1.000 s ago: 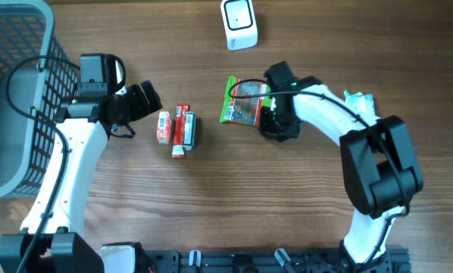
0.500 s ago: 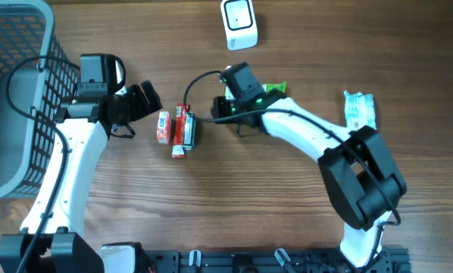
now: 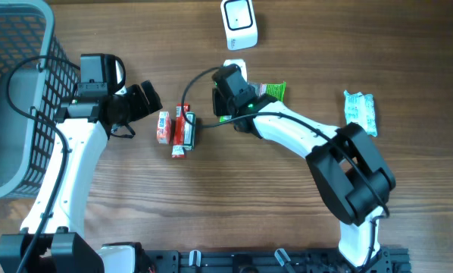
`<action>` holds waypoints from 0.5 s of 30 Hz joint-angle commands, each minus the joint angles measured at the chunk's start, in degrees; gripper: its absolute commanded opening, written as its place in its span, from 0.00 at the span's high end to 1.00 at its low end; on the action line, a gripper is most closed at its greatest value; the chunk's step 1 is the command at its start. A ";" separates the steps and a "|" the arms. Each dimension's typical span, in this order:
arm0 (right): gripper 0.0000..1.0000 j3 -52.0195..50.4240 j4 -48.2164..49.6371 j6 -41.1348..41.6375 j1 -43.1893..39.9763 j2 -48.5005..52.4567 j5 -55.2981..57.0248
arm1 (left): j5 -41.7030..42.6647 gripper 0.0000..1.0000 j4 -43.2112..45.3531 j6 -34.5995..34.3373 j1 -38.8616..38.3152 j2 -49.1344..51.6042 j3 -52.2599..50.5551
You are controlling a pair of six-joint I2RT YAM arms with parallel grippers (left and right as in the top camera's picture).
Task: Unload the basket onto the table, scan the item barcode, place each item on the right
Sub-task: 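Lift and turn the green snack bag with the right gripper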
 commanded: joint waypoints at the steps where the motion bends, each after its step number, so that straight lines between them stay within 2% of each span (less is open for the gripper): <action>1: 0.41 0.79 -4.70 -7.37 -0.15 1.14 1.49 | 0.48 0.00 0.15 -0.11 0.20 -0.72 -0.37; 15: 0.32 0.79 -26.93 -12.92 -0.15 -1.27 1.57 | 0.48 0.00 0.15 -0.11 0.20 -0.72 -0.37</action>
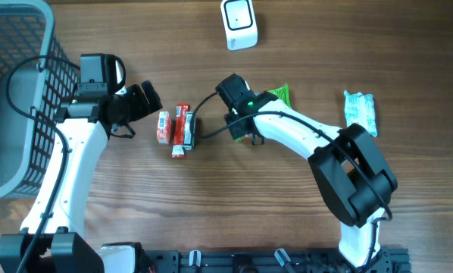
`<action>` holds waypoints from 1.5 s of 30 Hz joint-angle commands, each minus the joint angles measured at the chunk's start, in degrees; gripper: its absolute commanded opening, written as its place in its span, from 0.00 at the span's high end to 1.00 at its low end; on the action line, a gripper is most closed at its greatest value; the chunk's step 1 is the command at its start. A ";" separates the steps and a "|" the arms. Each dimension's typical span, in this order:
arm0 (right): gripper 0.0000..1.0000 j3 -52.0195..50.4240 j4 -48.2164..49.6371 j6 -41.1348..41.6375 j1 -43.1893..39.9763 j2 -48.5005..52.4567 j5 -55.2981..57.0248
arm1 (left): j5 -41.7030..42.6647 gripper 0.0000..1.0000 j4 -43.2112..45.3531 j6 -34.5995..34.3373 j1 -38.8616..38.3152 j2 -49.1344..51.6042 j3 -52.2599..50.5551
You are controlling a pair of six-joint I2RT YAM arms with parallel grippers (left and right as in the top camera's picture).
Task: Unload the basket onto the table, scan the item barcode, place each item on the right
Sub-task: 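Lift and turn the green snack bag with the right gripper, then move the left gripper in and grasp the bag's left edge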
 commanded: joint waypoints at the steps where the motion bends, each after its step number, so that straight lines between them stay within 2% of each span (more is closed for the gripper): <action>1: 0.27 -0.55 -6.05 -2.69 -0.17 -0.22 -0.09 | 0.48 0.00 0.13 -0.11 0.20 -0.72 -0.37; 3: 0.20 -0.55 -9.25 -5.05 -0.20 -0.22 -0.02 | 0.48 0.00 0.15 -0.11 0.20 -0.72 -0.37; 5: 0.18 -0.55 -13.29 -8.59 -0.20 -0.22 0.57 | 0.48 0.00 0.13 -0.11 0.20 -0.72 -0.37; 8: 0.19 -0.52 -16.33 -8.00 -0.20 -0.50 1.75 | 0.48 0.00 0.15 -0.11 0.20 -0.72 -0.37; 12: 0.17 -0.20 -16.44 -7.17 -0.20 -4.70 -5.03 | 0.48 0.00 0.15 -0.11 0.20 -0.72 -0.37; 18: 0.00 0.44 -16.70 -7.39 -2.73 -14.45 -5.73 | 0.48 0.00 0.13 -0.11 0.20 -0.72 -0.37; 24: 0.00 -0.15 -16.35 -16.15 -14.93 -16.26 -23.71 | 0.48 0.00 0.15 -0.11 0.20 -0.72 -0.37; 29: 0.00 -0.24 -16.48 -16.00 -22.18 -14.82 -24.26 | 0.48 0.00 0.15 -0.11 0.20 -0.72 -0.37; 34: 0.01 -3.17 -11.89 -16.09 -24.26 -14.47 -22.29 | 0.48 0.00 0.13 -0.11 0.20 -0.72 -0.37; 36: 0.06 -5.31 -9.25 -16.06 -24.26 -14.47 -22.29 | 0.70 0.00 0.20 -0.15 0.20 -0.72 -0.37; 38: 0.16 -6.80 -8.46 -15.96 -24.26 -14.47 -22.32 | 2.27 0.00 3.17 -0.17 0.20 -0.74 -0.37; 40: 0.16 -7.06 -8.50 -15.47 -24.26 -14.47 -22.32 | 7.41 0.00 4.59 -0.90 0.20 -0.74 -0.37; 42: 0.15 -7.10 -8.44 -15.54 -24.26 -14.47 -22.53 | 19.04 0.00 4.35 -0.96 0.13 -0.72 -0.37; 45: 0.10 -7.10 -8.37 -15.58 -24.37 -14.47 -24.90 | 26.69 0.00 4.42 -2.58 -2.16 -0.70 -0.39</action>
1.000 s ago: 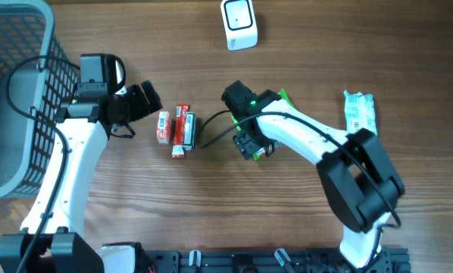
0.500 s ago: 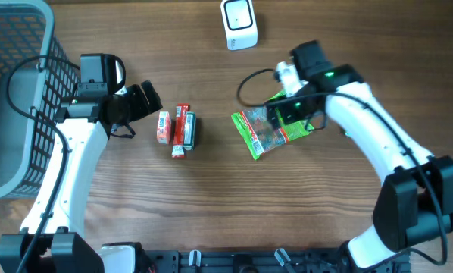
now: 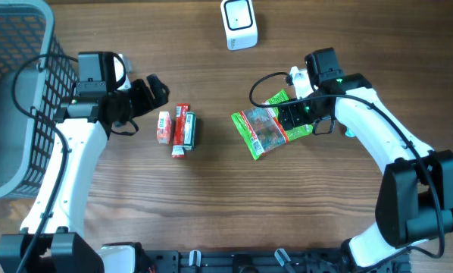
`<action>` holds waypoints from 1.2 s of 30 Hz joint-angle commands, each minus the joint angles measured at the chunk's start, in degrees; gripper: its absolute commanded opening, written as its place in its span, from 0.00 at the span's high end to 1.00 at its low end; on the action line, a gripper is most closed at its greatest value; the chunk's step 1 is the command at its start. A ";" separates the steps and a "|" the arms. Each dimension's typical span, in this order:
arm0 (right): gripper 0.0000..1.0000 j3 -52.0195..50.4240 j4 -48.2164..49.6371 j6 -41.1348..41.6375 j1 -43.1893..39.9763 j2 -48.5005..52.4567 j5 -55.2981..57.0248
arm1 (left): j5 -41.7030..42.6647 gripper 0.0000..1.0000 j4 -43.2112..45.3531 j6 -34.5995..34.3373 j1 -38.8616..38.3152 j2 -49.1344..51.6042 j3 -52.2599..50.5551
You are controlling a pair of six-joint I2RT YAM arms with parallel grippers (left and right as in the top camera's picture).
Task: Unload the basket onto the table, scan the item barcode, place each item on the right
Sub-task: 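Move the left gripper in and grasp the bag's left edge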
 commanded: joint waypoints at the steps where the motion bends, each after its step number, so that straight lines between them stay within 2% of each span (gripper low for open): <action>1: 0.09 -0.31 0.42 -0.15 -0.50 0.92 -4.61 | 14.25 0.11 0.28 -2.71 -3.61 -0.61 -0.37; 2: 0.08 -0.31 0.59 -0.28 -0.87 0.92 -6.19 | 14.29 0.58 0.59 -2.69 -5.90 -0.57 -0.37; 3: 0.08 -0.31 0.66 -0.31 -1.42 0.92 -7.08 | 13.81 0.84 0.98 -2.73 -8.68 -0.46 -0.37; 4: 0.09 -0.31 0.68 -0.28 -2.03 0.92 -7.67 | 13.05 0.96 1.40 -3.30 -10.91 -0.33 -0.37; 8: 0.09 -0.44 0.52 -1.27 -6.49 0.92 -13.90 | 3.67 0.96 5.14 -10.05 -21.18 1.66 -0.37; 11: 0.13 -0.61 -0.61 -5.03 -11.02 0.92 -21.16 | 2.49 0.96 8.92 -14.71 -26.64 5.77 -0.37; 13: 0.18 -0.63 -0.92 -5.79 -13.09 0.92 -21.92 | 2.51 0.96 10.99 -16.02 -28.52 8.98 -0.37; 16: 0.25 -0.63 -0.28 -6.86 -14.03 0.92 -21.94 | 2.49 0.96 12.96 -17.38 -30.32 13.33 -0.37; 19: 0.25 -0.63 0.42 -7.87 -14.01 0.98 -22.05 | 2.49 0.96 14.95 -17.73 -31.67 17.51 -0.37; 25: 0.37 -3.17 3.32 -8.00 -14.01 2.08 -23.50 | 2.43 0.96 19.12 -19.21 -33.51 26.16 -0.37; 29: 0.37 -6.10 7.32 -8.00 -13.97 4.87 -26.47 | -3.39 0.96 19.15 -19.19 -33.51 28.24 -0.37; 36: 0.36 -7.61 10.47 -7.39 -11.47 9.70 -26.86 | -4.17 0.95 19.21 -19.17 -33.51 32.24 -0.37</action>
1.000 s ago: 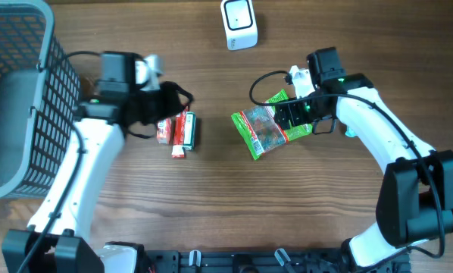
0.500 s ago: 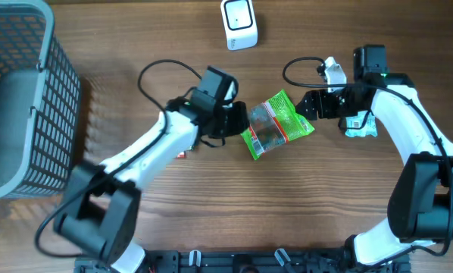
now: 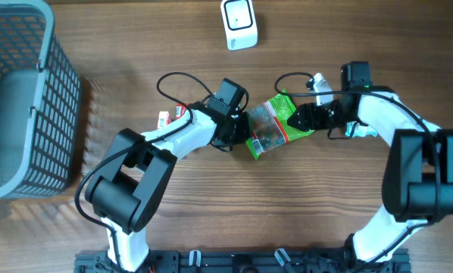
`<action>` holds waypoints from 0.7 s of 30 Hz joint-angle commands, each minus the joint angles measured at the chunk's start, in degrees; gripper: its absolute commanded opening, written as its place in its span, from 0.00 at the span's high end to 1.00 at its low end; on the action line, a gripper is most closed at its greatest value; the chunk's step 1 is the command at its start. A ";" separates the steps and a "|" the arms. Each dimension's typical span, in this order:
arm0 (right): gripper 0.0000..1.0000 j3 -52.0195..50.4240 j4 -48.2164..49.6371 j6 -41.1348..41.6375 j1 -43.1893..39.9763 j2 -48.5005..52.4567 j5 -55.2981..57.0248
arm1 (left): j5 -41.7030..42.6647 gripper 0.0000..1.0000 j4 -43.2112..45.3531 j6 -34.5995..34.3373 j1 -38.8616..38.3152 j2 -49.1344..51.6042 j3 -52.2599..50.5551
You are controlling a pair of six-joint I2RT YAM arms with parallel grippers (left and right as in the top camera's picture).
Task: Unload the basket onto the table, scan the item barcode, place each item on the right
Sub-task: 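Move the left gripper in and grasp the bag's left edge, then hold the snack bag with both grippers and turn it over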
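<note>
A green snack bag [image 3: 268,130] with a clear window lies slanted at the table's middle. My right gripper [image 3: 296,119] is shut on its right end. My left arm reaches across from the left, and its gripper [image 3: 242,130] sits at the bag's left edge; the overhead view does not show how its jaws stand. The white barcode scanner [image 3: 239,23] stands at the back edge, apart from the bag.
A grey wire basket [image 3: 60,114] fills the left side. Small red packets [image 3: 164,118] lie left of the bag, mostly covered by my left arm. Cables loop over the table near both wrists.
My left gripper was open near the red packets at the left; it is now at the bag's left edge. The right gripper and bag have shifted slightly to the right.
At first my right gripper was near the scanner with the green bag under it, and my left gripper stood open by the red packets. The right gripper then held the bag further right and forward at mid-table. Now the left gripper has come across to the bag.
</note>
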 commanded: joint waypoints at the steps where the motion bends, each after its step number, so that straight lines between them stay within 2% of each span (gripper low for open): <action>1: 0.37 -0.70 0.15 0.59 2.36 2.03 -2.01 | -2.95 0.94 -0.13 -0.52 -0.04 3.50 -0.39; 4: 0.42 -0.72 -1.88 3.96 4.44 2.03 -2.03 | -3.41 0.90 0.15 -0.52 0.00 3.50 -0.37; 10: 0.41 -1.22 -2.36 11.02 8.66 2.03 -2.95 | -3.41 0.90 0.55 -0.50 0.00 3.50 -0.37; 14: 0.41 -1.22 -2.45 10.97 9.29 2.03 -11.43 | -3.41 0.91 0.48 -0.07 0.00 3.50 -0.37; 18: 0.41 -1.22 -2.64 11.21 9.27 2.03 -12.44 | -3.41 0.92 0.33 -0.07 0.00 3.50 -0.37; 21: 0.41 -1.22 -1.95 11.23 8.63 2.03 -18.95 | -3.43 0.94 0.09 -0.07 0.00 3.50 -0.37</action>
